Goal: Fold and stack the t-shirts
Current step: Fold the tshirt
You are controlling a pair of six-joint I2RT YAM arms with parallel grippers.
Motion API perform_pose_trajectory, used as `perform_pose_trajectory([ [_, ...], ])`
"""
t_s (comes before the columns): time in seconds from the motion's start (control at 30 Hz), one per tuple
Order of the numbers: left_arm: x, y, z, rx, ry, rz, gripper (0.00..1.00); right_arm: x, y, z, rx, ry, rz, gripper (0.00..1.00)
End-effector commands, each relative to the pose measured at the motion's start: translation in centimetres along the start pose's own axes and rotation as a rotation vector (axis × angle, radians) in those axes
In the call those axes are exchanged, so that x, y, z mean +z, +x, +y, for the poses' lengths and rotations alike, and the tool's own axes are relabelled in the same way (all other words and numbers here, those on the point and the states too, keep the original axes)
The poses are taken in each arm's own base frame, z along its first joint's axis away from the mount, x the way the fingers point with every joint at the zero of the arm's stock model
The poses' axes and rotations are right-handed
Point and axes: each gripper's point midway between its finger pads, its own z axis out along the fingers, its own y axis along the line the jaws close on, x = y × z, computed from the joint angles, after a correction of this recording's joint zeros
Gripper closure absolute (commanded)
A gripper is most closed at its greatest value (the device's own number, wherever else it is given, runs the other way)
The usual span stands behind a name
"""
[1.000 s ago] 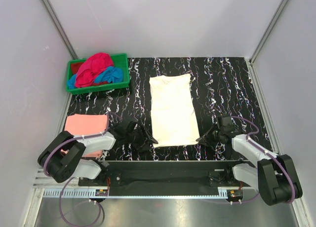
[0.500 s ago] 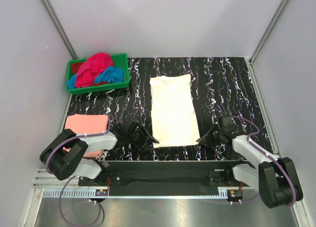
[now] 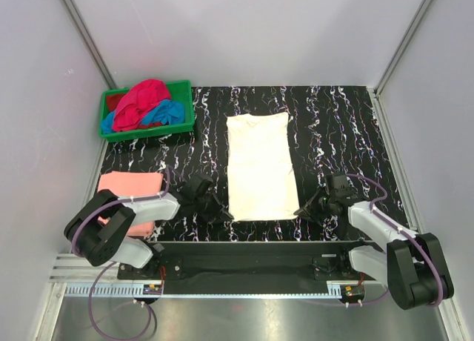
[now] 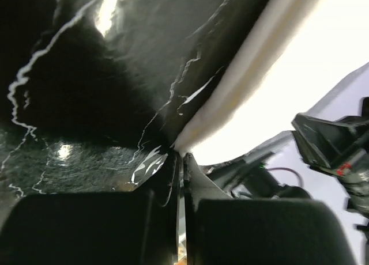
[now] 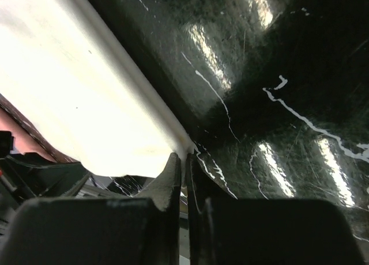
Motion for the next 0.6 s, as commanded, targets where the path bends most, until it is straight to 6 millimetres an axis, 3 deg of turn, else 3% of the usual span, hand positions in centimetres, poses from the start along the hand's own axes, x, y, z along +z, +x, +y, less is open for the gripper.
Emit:
perform_pose_trajectory([
  [0.0,-0.8,-1.5,1.1,0.137,-0.098,-0.095,1.0,-1.1,0.1,1.1,-0.081,-0.02,0.022,1.0],
  [0.13,-3.3,-1.1,-0.2,0.28,-0.093,-0.135,1.0,-2.8,1.3,1.5,-0.162,-0.04,0.07,1.0],
  [0.5,-8.6,4.8,0.0,0.406,0.021,-0.091,1.0,-7.9,7.4,1.1,-0.268,-0.13,0.223,1.0],
  [0.57,-9.1,6.2,0.8,0.406,0.01,-0.065,1.0,-9.1,8.4,0.8,-0.249,-0.146,0.24,1.0],
])
